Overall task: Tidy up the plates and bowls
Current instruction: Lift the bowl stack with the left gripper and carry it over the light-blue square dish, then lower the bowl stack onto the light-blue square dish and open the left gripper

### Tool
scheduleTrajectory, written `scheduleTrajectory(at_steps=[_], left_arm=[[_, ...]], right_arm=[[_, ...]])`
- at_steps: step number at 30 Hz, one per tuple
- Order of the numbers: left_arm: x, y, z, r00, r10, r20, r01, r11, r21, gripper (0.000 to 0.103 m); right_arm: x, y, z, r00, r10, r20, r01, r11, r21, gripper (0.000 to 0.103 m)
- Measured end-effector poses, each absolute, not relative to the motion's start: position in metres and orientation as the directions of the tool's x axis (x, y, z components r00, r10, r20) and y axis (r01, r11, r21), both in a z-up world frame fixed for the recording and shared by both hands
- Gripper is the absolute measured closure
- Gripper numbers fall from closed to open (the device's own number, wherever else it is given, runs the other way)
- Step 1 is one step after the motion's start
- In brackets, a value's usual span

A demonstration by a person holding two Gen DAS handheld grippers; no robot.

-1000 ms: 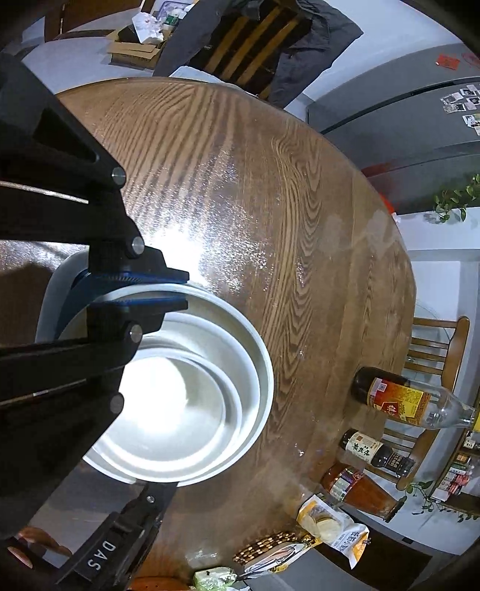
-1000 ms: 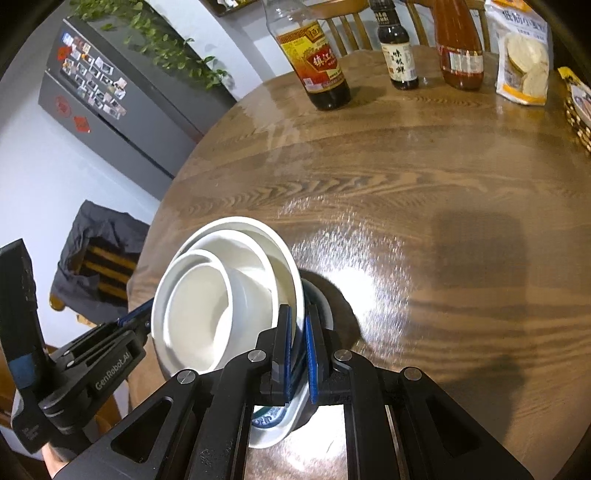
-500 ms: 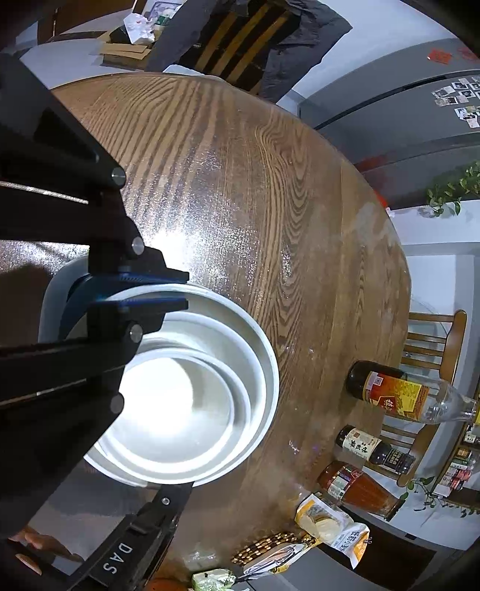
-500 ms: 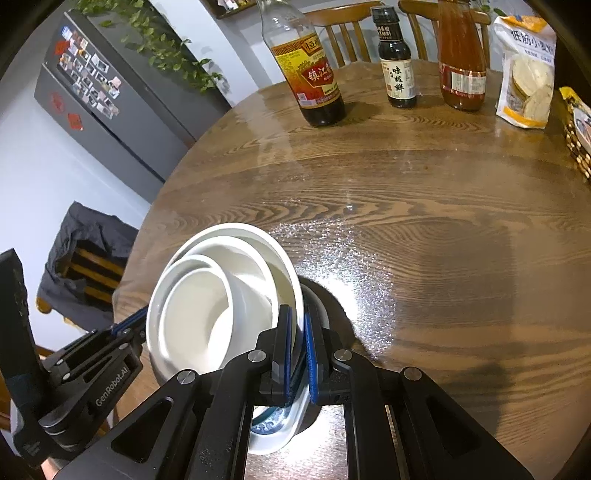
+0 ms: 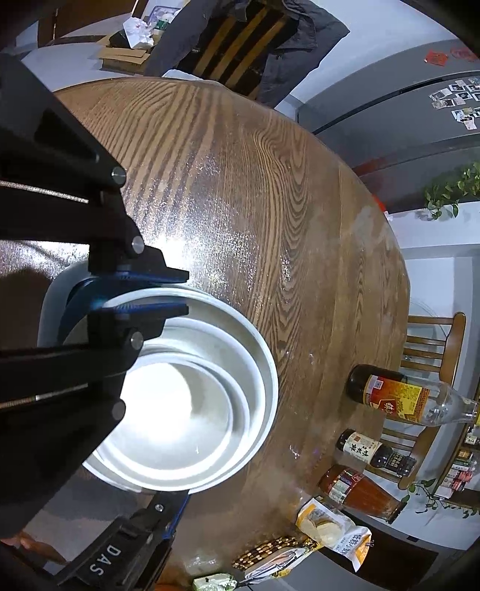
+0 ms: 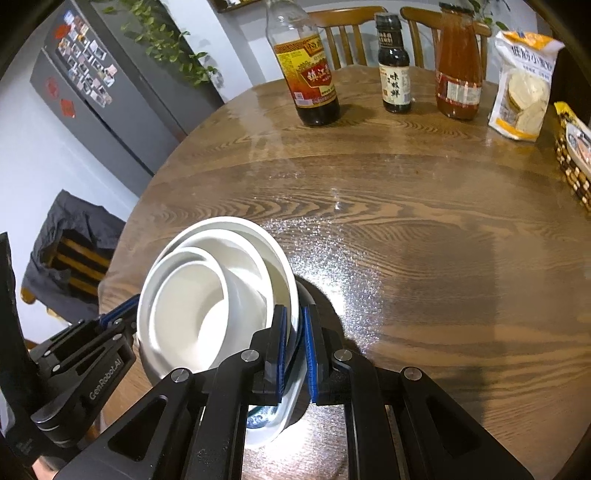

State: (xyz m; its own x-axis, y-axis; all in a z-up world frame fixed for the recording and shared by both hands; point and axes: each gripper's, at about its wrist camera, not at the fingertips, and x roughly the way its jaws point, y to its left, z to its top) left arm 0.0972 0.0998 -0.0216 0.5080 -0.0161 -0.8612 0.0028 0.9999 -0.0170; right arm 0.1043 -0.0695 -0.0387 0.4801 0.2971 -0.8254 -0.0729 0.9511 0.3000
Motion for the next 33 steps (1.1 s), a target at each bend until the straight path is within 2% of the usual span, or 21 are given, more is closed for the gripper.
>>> scheduleTrajectory(at_steps=[4, 6, 9, 19, 24, 33], left_arm=[[0.098, 0.102, -0.021, 0.511, 0.002, -0.859, -0.012, 1.000, -0.005, 0.082], [0.097, 0.104, -0.021, 0.513, 0.012, -0.858, -0.019, 1.000, 0.003, 0.072], [0.096, 0.106, -0.022, 0.516, 0.021, -0.856, -0.029, 1.000, 0.007, 0.066], [0.095, 0.107, -0.021, 0.521, 0.040, -0.853, -0.042, 0.999, 0.021, 0.057], [0.093, 0.108, -0.019, 0.529, 0.052, -0.847, -0.051, 0.998, 0.029, 0.046], [0.090, 0.110, -0.020, 0.527, 0.053, -0.848, -0.059, 0.998, 0.026, 0.043]], right_arm=[[0.105, -0.070, -0.039, 0.477, 0.287, -0.831, -0.069, 0.954, 0.290, 0.092], [0.104, -0.071, -0.039, 0.480, 0.289, -0.828, -0.067, 0.953, 0.294, 0.092], [0.104, -0.070, -0.039, 0.485, 0.282, -0.828, -0.068, 0.956, 0.285, 0.092], [0.100, -0.069, -0.027, 0.524, 0.244, -0.816, -0.077, 0.968, 0.240, 0.092], [0.095, -0.072, -0.024, 0.534, 0.266, -0.802, -0.082, 0.961, 0.263, 0.088], [0.085, -0.068, -0.015, 0.558, 0.269, -0.785, -0.101, 0.961, 0.257, 0.088]])
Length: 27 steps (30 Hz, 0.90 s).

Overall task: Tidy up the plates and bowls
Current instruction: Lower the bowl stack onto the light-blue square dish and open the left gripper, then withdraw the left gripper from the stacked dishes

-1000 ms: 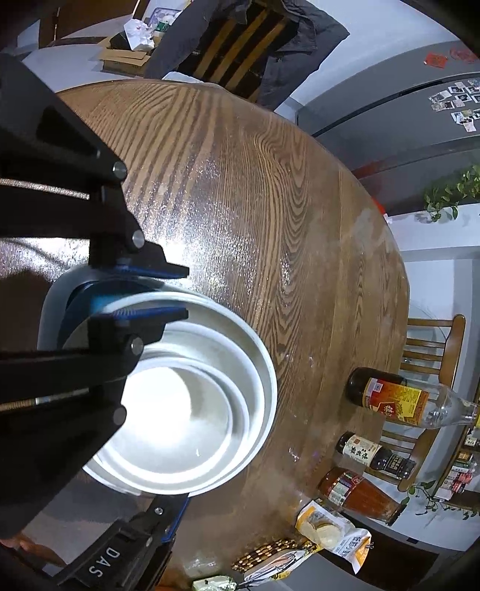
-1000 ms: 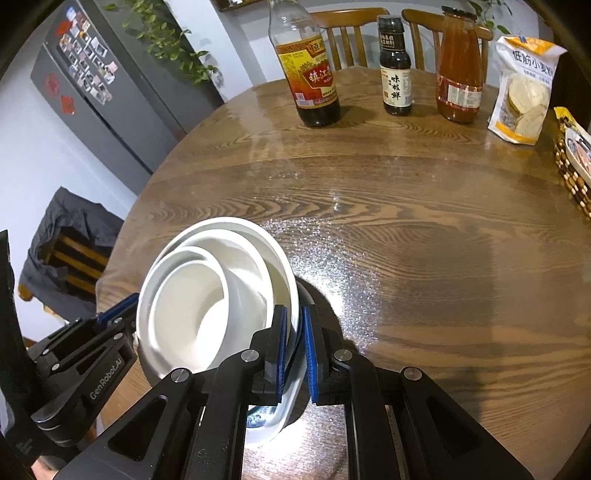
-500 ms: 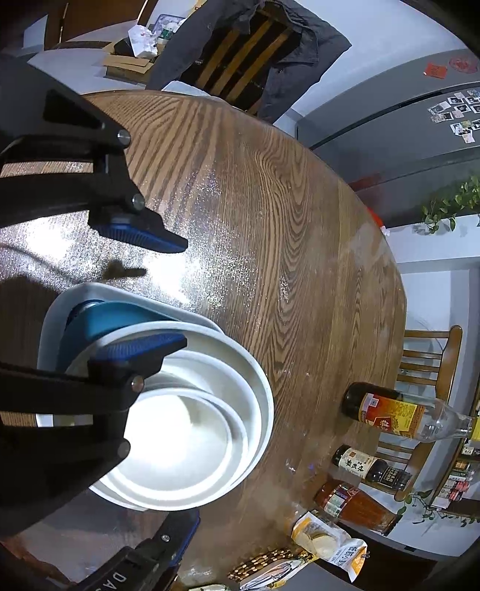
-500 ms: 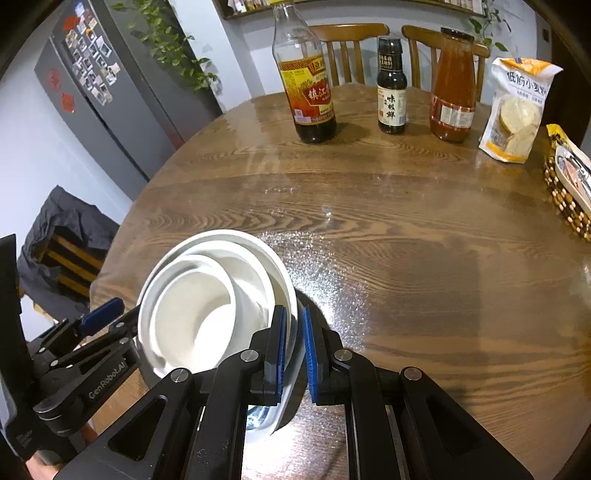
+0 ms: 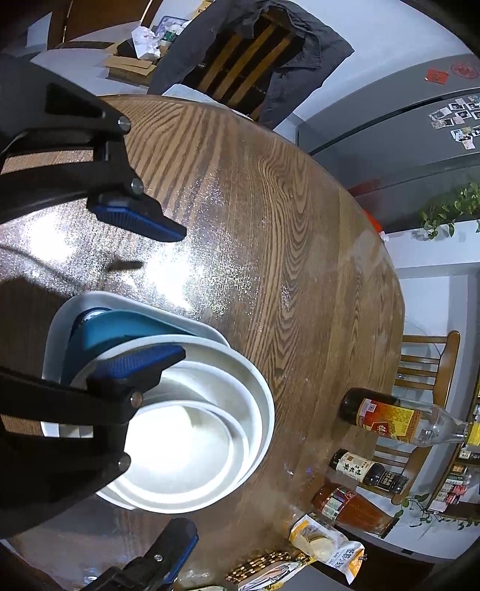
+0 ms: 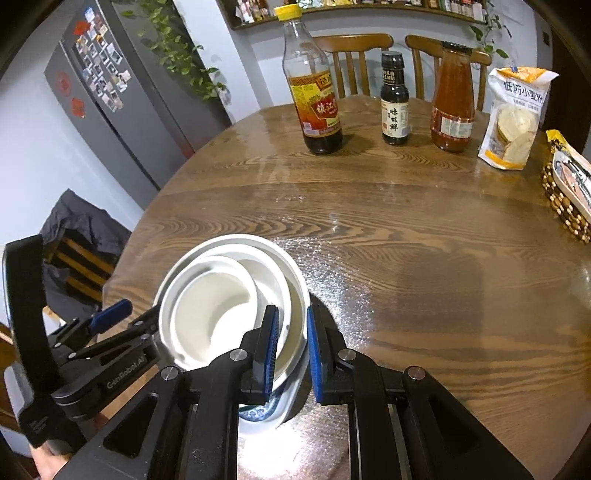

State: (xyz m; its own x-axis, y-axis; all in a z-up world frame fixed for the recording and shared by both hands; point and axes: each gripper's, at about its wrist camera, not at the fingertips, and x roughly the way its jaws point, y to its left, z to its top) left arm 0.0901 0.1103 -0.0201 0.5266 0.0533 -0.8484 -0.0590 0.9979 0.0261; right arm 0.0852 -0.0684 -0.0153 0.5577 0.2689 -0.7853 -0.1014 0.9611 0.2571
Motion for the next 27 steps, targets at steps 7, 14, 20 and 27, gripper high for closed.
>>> scheduleTrajectory(at_steps=[7, 14, 20, 27], left_arm=[[0.084, 0.115, -0.015, 0.549, 0.069, -0.833, -0.072, 0.997, 0.035, 0.035], [0.080, 0.116, -0.009, 0.565, 0.072, -0.822, -0.068, 0.997, 0.041, 0.034], [0.073, 0.113, -0.003, 0.582, 0.066, -0.810, -0.058, 0.998, 0.039, 0.028], [0.065, 0.110, 0.004, 0.606, 0.057, -0.793, -0.042, 0.998, 0.040, 0.025]], right_arm=[[0.078, -0.066, -0.016, 0.552, 0.282, -0.785, -0.111, 0.958, 0.266, 0.088], [0.074, -0.064, -0.015, 0.552, 0.286, -0.783, -0.116, 0.957, 0.267, 0.088], [0.069, -0.061, -0.012, 0.556, 0.292, -0.778, -0.128, 0.955, 0.267, 0.087], [0.063, -0.059, -0.013, 0.557, 0.290, -0.778, -0.134, 0.956, 0.261, 0.051]])
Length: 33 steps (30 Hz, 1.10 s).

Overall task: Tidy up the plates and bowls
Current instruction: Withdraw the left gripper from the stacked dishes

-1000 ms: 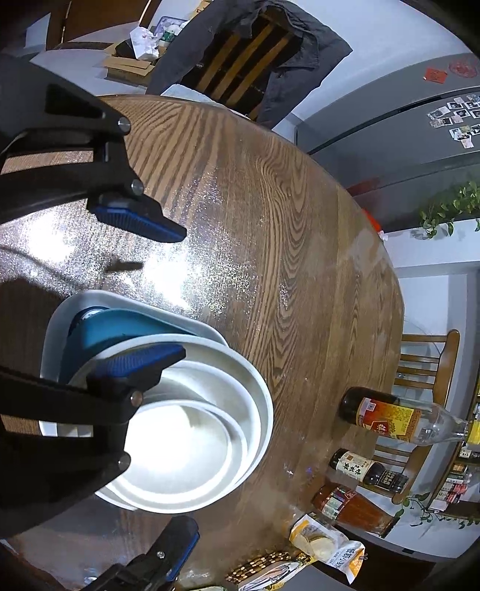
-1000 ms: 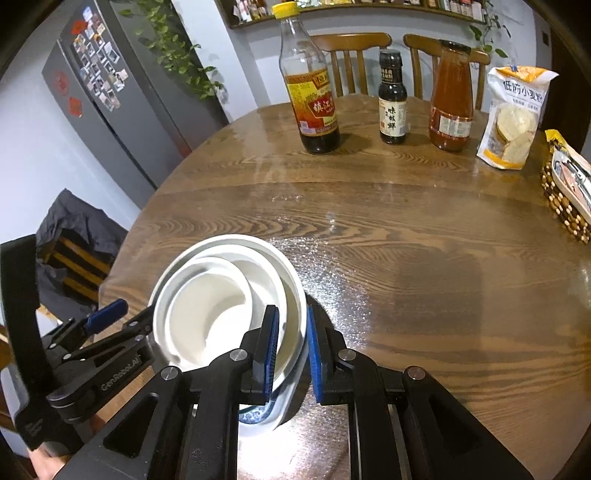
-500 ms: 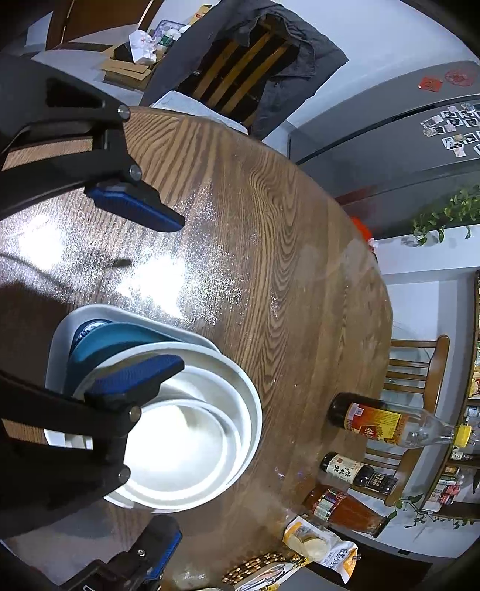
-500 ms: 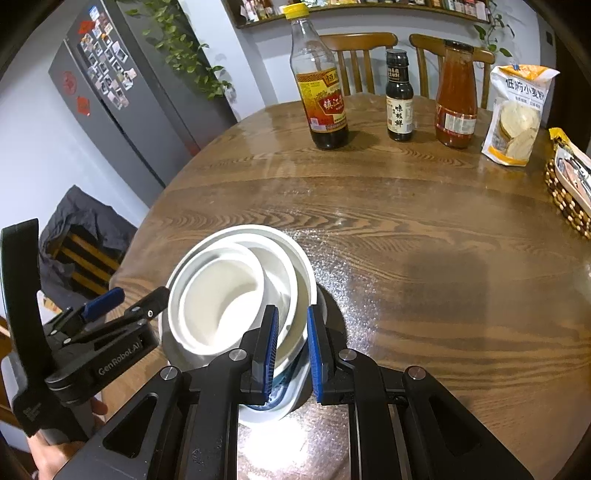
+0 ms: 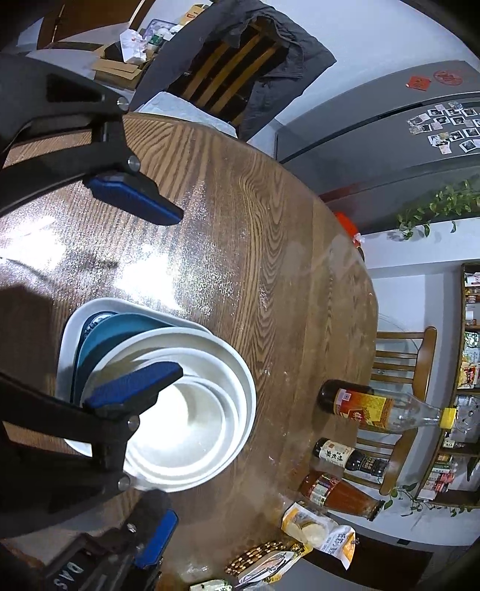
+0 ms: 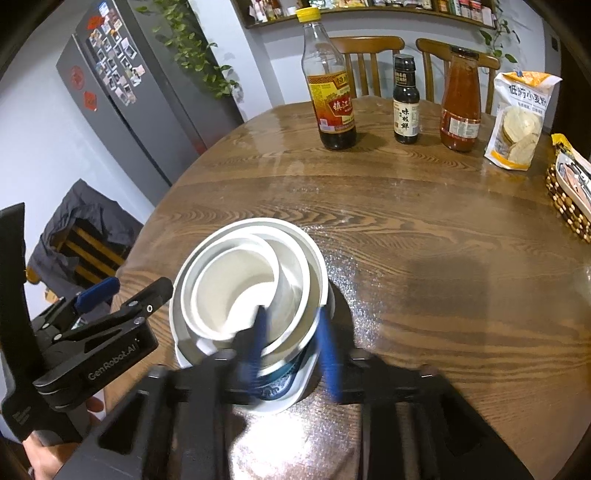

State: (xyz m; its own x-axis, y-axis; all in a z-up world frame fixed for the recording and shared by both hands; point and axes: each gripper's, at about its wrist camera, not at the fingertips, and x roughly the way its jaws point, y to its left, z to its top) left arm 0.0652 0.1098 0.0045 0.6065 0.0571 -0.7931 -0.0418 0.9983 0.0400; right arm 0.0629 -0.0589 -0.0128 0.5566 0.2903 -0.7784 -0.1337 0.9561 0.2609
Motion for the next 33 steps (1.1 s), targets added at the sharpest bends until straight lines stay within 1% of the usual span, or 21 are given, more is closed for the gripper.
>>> scheduleTrajectory(at_steps=[2, 10, 14, 16, 18, 33], left_arm=[[0.063, 0.109, 0.006, 0.613, 0.061, -0.787, -0.041, 0.998, 0.045, 0.023], [0.055, 0.109, 0.012, 0.632, 0.061, -0.772, -0.041, 0.998, 0.046, 0.019], [0.052, 0.109, 0.014, 0.639, 0.059, -0.767, -0.041, 0.998, 0.043, 0.016], [0.051, 0.109, 0.015, 0.642, 0.058, -0.764, -0.040, 0.998, 0.042, 0.014], [0.050, 0.109, 0.016, 0.646, 0.061, -0.761, -0.040, 0.998, 0.046, 0.010], [0.038, 0.110, 0.021, 0.660, 0.051, -0.749, -0.027, 0.999, 0.045, 0.001]], right_arm=[[0.060, -0.060, -0.012, 0.566, 0.290, -0.772, -0.132, 0.956, 0.262, 0.045], [0.054, -0.062, -0.009, 0.577, 0.280, -0.767, -0.136, 0.959, 0.248, 0.044], [0.050, -0.063, -0.008, 0.580, 0.275, -0.767, -0.135, 0.961, 0.242, 0.039], [0.048, -0.063, -0.007, 0.581, 0.272, -0.767, -0.138, 0.962, 0.237, 0.039], [0.046, -0.063, -0.007, 0.582, 0.268, -0.768, -0.138, 0.963, 0.231, 0.039], [0.034, -0.057, -0.013, 0.569, 0.254, -0.782, -0.157, 0.967, 0.200, 0.038]])
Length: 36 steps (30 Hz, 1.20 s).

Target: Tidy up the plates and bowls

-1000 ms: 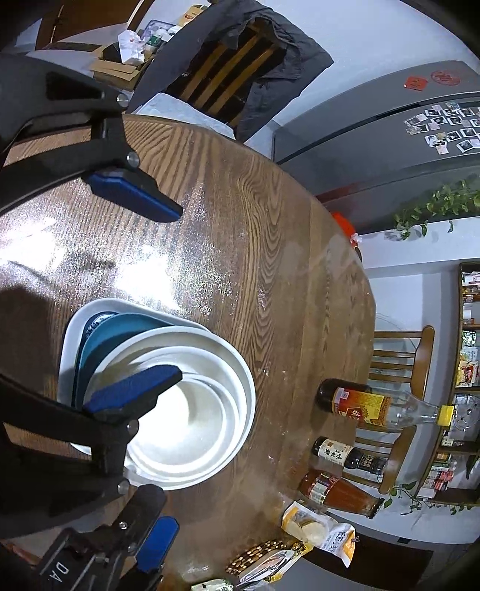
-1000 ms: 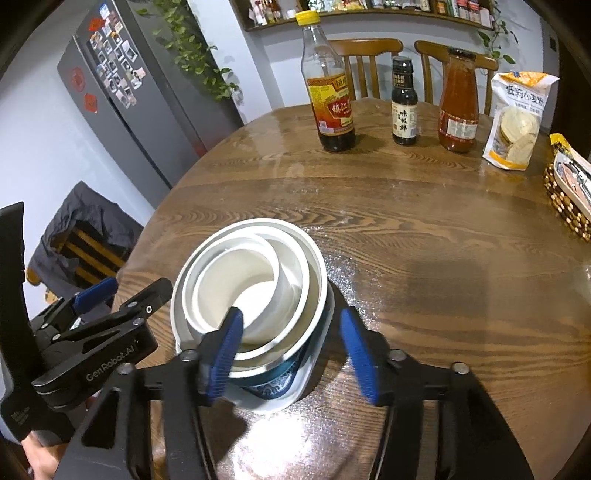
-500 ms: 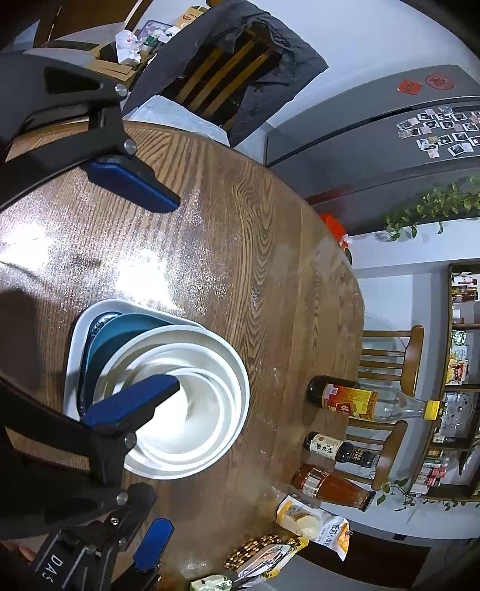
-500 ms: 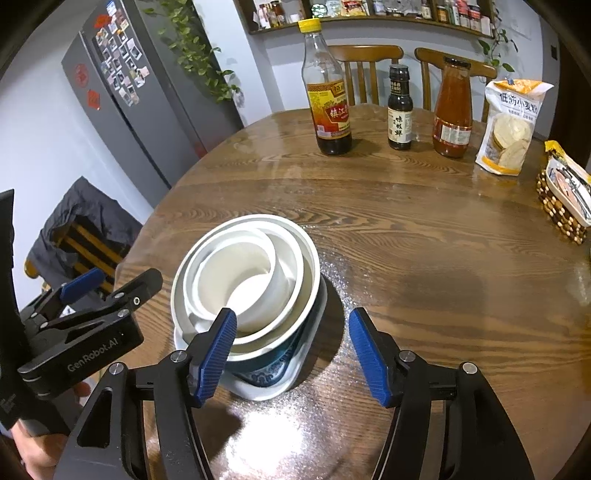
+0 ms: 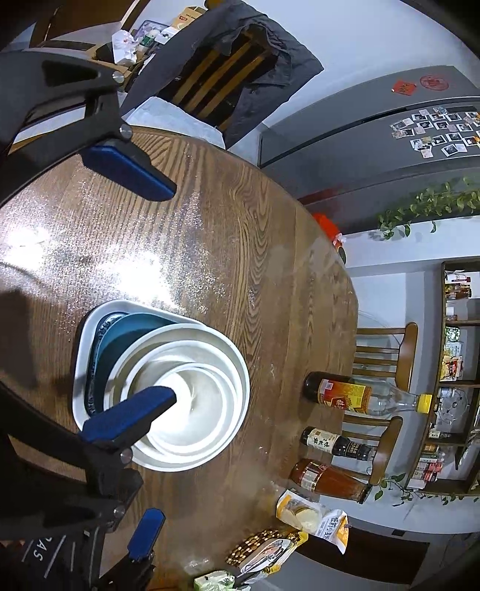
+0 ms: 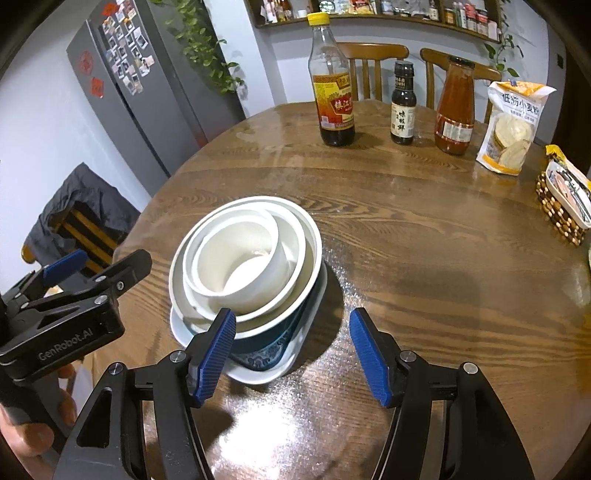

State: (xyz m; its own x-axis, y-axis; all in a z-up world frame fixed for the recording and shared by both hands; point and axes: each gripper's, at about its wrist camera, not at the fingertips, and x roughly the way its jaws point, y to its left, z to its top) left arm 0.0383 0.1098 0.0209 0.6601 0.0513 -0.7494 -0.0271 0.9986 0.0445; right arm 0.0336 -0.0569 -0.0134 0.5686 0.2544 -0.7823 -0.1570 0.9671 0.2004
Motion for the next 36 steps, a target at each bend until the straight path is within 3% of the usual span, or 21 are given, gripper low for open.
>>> scheduleTrajectory(at_steps=[8, 12, 19, 36], left_arm=[[0.033, 0.109, 0.020, 0.643, 0.042, -0.765, -0.016, 0.999, 0.041, 0.001], [0.032, 0.108, 0.020, 0.639, 0.039, -0.768, -0.013, 0.999, 0.040, 0.001], [0.027, 0.102, 0.020, 0.643, 0.079, -0.761, -0.006, 0.995, 0.098, 0.001], [0.017, 0.098, 0.019, 0.625, 0.009, -0.781, 0.046, 0.998, 0.048, 0.001]], right_arm=[[0.031, -0.056, -0.015, 0.565, 0.245, -0.788, -0.161, 0.969, 0.186, 0.037], [0.028, -0.054, -0.016, 0.563, 0.238, -0.791, -0.164, 0.971, 0.175, 0.028], [0.026, -0.050, -0.020, 0.560, 0.228, -0.796, -0.169, 0.973, 0.159, 0.028], [0.020, -0.043, -0.026, 0.547, 0.221, -0.807, -0.198, 0.971, 0.132, 0.028]])
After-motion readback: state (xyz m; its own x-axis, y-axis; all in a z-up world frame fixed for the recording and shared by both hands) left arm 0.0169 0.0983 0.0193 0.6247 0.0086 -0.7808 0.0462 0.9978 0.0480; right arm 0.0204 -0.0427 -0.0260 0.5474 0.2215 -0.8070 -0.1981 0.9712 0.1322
